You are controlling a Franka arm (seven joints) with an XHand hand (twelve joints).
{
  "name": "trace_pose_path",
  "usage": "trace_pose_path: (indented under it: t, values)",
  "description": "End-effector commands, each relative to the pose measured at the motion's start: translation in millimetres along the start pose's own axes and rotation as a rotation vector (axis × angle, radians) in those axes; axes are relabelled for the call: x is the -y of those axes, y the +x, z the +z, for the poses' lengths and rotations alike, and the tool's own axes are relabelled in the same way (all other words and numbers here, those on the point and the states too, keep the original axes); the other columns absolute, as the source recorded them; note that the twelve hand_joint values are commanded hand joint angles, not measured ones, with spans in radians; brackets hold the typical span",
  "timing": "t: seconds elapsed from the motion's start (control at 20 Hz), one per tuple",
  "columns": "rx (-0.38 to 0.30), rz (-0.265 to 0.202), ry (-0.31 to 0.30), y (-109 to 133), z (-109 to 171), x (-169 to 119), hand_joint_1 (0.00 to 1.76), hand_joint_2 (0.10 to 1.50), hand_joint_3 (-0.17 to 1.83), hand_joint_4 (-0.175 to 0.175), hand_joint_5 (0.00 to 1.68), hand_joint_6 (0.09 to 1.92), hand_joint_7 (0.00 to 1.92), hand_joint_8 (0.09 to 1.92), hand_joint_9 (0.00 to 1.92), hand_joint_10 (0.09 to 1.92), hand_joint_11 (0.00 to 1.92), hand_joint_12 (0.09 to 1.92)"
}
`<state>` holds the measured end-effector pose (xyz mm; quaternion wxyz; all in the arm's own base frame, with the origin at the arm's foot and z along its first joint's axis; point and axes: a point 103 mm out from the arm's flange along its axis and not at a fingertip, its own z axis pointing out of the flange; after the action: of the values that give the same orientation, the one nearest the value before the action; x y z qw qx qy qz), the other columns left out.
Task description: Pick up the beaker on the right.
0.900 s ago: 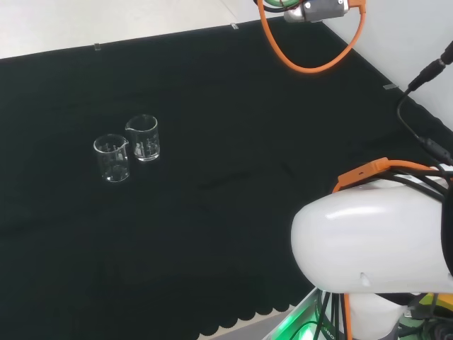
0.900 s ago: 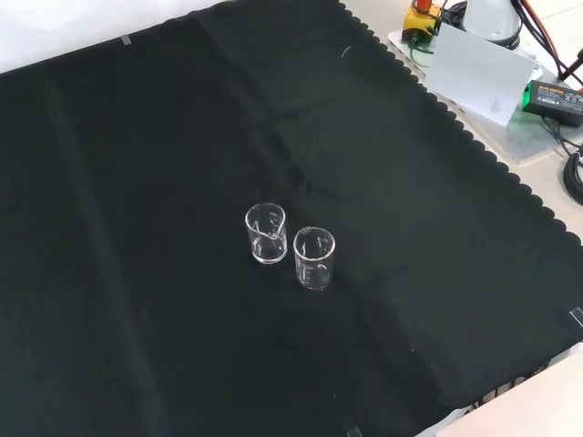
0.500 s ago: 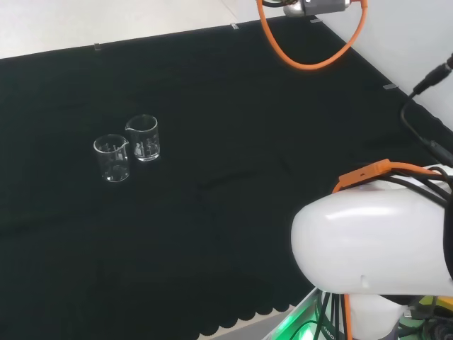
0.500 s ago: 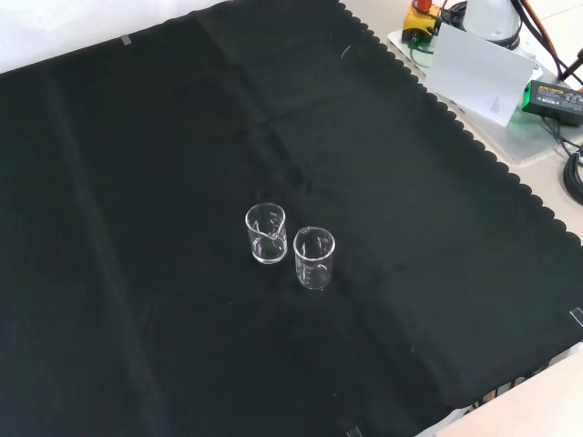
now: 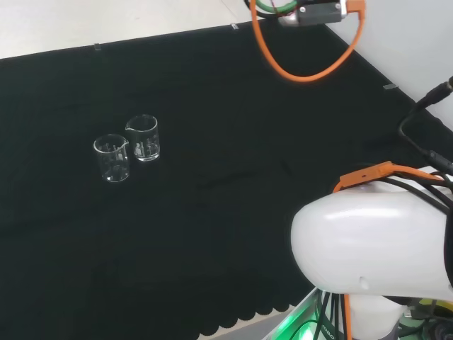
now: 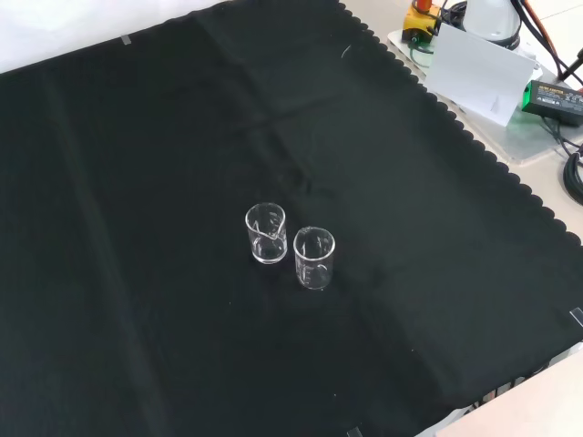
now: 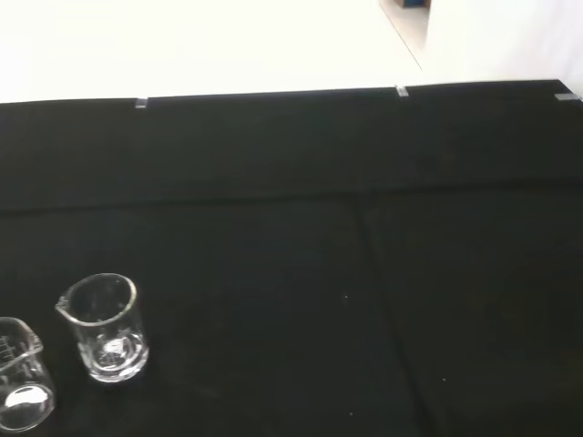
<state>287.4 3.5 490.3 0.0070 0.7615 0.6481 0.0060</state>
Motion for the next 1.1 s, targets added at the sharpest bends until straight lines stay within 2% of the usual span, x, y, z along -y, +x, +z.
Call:
trace_pose_path:
  t: [0.05, 0.25, 0.4, 0.6, 0.9, 1.1]
  values:
    - [-0.052, 0.003, 0.039, -82, 28, -13, 0.22, 1.31, 0.18, -0.024, 0.32, 0.09, 0.34, 0.09, 0.45, 0.09, 0.00, 1.05]
    - [-0.087, 0.032, 0.049, -131, 45, -23, 0.39, 1.22, 0.14, -0.028, 0.28, 0.09, 0.33, 0.09, 0.45, 0.09, 0.00, 1.04]
    - [-0.098, 0.040, 0.067, -142, 62, -34, 0.42, 1.20, 0.13, -0.030, 0.27, 0.09, 0.33, 0.09, 0.45, 0.09, 0.00, 1.04]
    - [-0.104, 0.032, 0.098, -128, 89, -55, 0.43, 1.19, 0.13, -0.032, 0.27, 0.09, 0.33, 0.09, 0.45, 0.09, 0.00, 1.04]
    - [-0.160, -0.028, 0.103, -90, 130, -93, 0.43, 1.18, 0.13, -0.034, 0.27, 0.09, 0.33, 0.09, 0.45, 0.09, 0.00, 1.04]
    - [-0.190, -0.059, 0.127, -80, 155, -116, 0.44, 1.17, 0.13, -0.035, 0.26, 0.09, 0.32, 0.09, 0.45, 0.09, 0.00, 1.04]
